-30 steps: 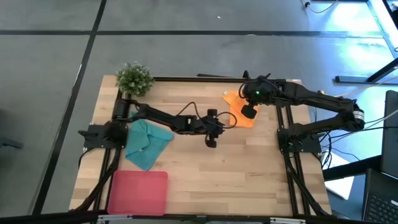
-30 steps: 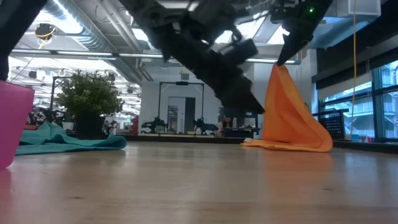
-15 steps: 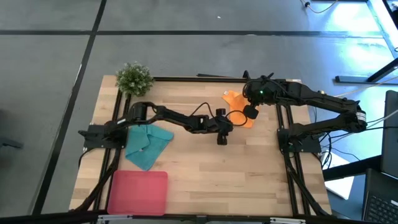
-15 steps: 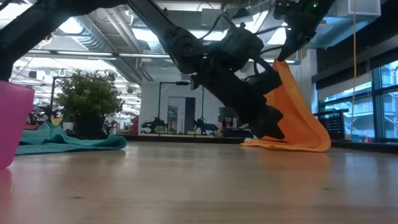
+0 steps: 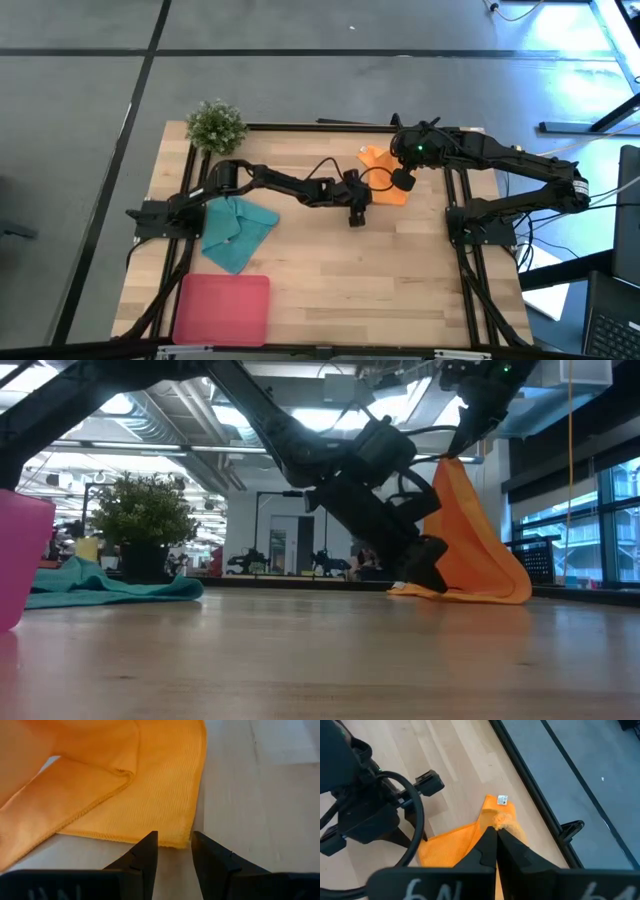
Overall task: Roll microfiber towels into tight, uniform cylinder then place into a basket
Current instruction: Fold the yellow microfiber cloth
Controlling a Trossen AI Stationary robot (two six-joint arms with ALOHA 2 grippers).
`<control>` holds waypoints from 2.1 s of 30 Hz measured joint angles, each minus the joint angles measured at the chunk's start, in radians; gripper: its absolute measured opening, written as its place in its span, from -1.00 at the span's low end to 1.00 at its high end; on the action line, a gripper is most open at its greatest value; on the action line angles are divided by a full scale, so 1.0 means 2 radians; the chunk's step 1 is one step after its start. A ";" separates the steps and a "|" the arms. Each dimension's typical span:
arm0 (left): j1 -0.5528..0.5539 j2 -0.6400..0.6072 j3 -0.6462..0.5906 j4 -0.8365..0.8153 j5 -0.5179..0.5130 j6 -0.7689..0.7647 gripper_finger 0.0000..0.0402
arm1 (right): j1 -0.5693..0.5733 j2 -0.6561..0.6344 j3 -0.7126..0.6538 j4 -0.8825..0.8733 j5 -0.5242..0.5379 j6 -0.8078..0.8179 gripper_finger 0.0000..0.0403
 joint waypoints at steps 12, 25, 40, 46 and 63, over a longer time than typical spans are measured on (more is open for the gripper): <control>0.000 0.020 0.001 0.020 -0.003 -0.004 -0.45 | 0.000 0.000 0.000 0.003 0.000 0.000 -0.98; 0.002 0.019 0.002 -0.013 -0.006 0.008 -0.96 | 0.000 0.000 0.000 0.003 0.000 0.000 -0.98; -0.004 -0.029 -0.001 -0.085 -0.027 0.006 -1.00 | -0.001 -0.021 0.001 -0.008 0.015 0.017 -0.98; -0.018 -0.071 -0.002 -0.146 -0.034 -0.004 -1.00 | -0.002 -0.041 0.002 -0.041 0.035 0.047 -0.98; -0.031 -0.254 -0.001 -0.274 -0.165 -0.008 -1.00 | -0.006 -0.044 -0.001 -0.088 0.077 0.078 -0.98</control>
